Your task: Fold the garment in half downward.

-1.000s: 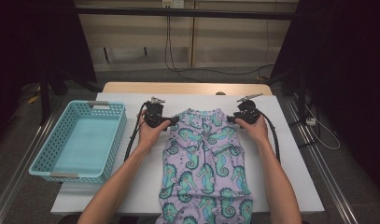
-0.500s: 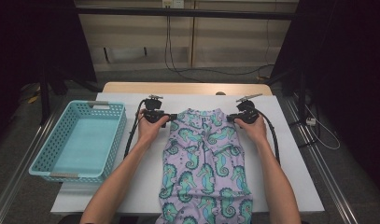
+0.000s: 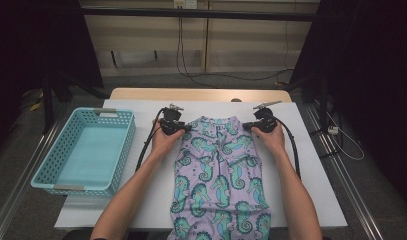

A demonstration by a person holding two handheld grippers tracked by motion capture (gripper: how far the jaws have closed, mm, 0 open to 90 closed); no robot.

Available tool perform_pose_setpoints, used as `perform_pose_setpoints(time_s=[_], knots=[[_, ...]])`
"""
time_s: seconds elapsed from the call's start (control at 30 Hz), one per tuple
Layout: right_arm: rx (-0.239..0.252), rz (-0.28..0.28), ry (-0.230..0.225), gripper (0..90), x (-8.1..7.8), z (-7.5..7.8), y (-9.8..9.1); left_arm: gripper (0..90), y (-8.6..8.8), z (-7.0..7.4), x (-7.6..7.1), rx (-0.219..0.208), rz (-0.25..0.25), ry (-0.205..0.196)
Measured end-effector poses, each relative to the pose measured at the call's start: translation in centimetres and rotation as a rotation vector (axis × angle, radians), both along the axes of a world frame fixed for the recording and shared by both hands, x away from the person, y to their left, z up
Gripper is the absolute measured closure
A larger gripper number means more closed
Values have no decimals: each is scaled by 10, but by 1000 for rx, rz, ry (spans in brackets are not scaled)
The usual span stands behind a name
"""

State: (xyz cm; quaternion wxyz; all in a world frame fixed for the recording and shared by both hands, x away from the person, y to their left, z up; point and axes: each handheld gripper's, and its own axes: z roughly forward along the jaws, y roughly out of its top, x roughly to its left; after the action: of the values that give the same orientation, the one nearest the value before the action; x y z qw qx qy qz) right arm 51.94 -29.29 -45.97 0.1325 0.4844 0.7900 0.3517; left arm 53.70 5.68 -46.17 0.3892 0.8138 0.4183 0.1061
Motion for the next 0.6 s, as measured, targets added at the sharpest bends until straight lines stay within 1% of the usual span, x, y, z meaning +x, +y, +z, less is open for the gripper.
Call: perform_pose_setpoints(time_s=[0.07, 0.17, 0.27, 0.33, 0.37, 0.4, 0.43, 0.47, 0.5, 0.6], knots=[[-1, -1, -3, 867, 0, 0, 1, 662, 2, -1, 1, -12, 7, 4], [1, -10, 1, 871, -1, 0, 2, 706, 4, -1, 2, -14, 1, 2], [30, -16, 10, 876, 0, -1, -1, 735, 6, -1, 2, -14, 1, -4], [39, -20, 12, 878, 0, -1, -2, 770, 6, -2, 2, -24, -16, 3], [39, -22, 12, 879, 0, -1, -1, 801, 6, -2, 1, -28, -28, 11], [38, -22, 10, 880, 0, -1, -1, 837, 7, -3, 1, -42, -34, 16], [36, -23, 10, 881, 0, -1, -1, 856, 7, -4, 1, -71, -18, 25], [35, -23, 9, 882, 0, -1, -1, 863, 9, -5, 2, -82, -15, 33], [38, -25, 9, 882, 0, -1, -1, 867, 10, -5, 3, -90, -17, 41], [56, -29, 11, 883, -1, -1, -2, 877, 11, -5, 3, -98, -19, 46]])
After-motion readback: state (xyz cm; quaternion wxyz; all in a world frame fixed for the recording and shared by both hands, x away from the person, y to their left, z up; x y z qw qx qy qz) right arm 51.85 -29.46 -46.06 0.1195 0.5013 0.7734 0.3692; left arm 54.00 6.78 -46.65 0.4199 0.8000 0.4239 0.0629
